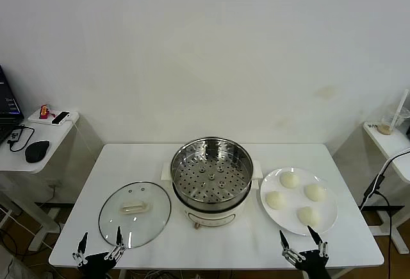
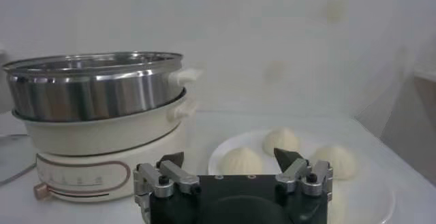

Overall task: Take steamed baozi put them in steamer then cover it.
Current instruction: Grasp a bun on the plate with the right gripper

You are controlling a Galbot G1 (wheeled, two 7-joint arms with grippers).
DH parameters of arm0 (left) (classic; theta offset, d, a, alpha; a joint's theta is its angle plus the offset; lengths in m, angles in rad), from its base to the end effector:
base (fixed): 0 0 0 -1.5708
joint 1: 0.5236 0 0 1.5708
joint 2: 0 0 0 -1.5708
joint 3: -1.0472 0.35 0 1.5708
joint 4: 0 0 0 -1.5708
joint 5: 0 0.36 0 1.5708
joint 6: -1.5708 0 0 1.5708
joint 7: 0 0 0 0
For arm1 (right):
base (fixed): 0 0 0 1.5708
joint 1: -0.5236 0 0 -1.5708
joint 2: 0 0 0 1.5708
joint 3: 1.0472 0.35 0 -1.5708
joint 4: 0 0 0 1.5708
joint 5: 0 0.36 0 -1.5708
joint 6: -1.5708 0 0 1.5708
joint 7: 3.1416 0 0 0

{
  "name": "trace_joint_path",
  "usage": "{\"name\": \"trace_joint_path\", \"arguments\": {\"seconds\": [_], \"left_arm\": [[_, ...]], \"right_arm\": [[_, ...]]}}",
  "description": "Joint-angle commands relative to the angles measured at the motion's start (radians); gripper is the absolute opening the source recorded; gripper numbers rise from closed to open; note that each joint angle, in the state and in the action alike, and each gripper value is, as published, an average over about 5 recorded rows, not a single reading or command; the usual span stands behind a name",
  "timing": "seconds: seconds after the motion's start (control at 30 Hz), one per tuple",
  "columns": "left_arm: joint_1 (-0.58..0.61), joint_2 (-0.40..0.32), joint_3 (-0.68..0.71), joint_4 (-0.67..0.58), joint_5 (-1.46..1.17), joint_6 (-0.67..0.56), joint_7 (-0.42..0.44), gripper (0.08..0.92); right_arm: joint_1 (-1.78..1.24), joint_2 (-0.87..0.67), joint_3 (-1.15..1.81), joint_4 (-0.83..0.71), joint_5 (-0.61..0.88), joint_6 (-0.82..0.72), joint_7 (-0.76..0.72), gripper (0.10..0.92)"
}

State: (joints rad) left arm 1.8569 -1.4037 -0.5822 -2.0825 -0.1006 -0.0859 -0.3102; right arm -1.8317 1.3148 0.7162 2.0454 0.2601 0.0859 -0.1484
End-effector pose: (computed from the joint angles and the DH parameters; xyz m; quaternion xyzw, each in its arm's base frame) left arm 0.0943 0.0470 -0.3429 0.1315 -0.9853 -0.0489 0.0977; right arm 0.1066 -0.1063 -0.3381 0.0547 -0.9934 0.0244 0.0982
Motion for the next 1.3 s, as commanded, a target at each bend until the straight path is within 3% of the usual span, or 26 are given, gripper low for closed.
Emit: {"name": "trace_joint_path", "arguments": {"seconds": [0.03,0.23,0.37,0.67,0.97,1.3], "left_arm": [[0.003,-0.015,-0.027,0.009,0.136,-0.008,-0.011,0.823],[-0.008,-0.004,-0.032,-0.003,0.162,0.016,-0.008,0.823],[-0.009,-0.004,-0.038,-0.003,0.192,0.009,0.026,0.823],[-0.02,-0.017,-0.041,-0.004,0.263,-0.017,0.075,0.823],[-0.016,-0.025,-0.05,0.002,0.269,-0.025,0.073,0.823],[-0.022,-0.033,-0.071,0.0,0.266,-0.026,0.075,0.823]], "right_arm": [[0.068,-0.048,0.043,-0.012,-0.006,-0.03,0.016,0.823],[0.173,-0.164,0.102,-0.046,-0.075,-0.133,0.011,0.823],[0.274,-0.282,0.126,-0.113,-0.215,-0.219,-0.041,0.823],[0.577,-0.577,0.026,-0.333,-0.499,-0.293,-0.325,0.823],[1.068,-0.823,-0.453,-0.586,-0.599,-0.248,-0.652,0.823],[1.637,-0.749,-1.078,-0.844,-0.603,-0.149,-0.897,0.823]]}}
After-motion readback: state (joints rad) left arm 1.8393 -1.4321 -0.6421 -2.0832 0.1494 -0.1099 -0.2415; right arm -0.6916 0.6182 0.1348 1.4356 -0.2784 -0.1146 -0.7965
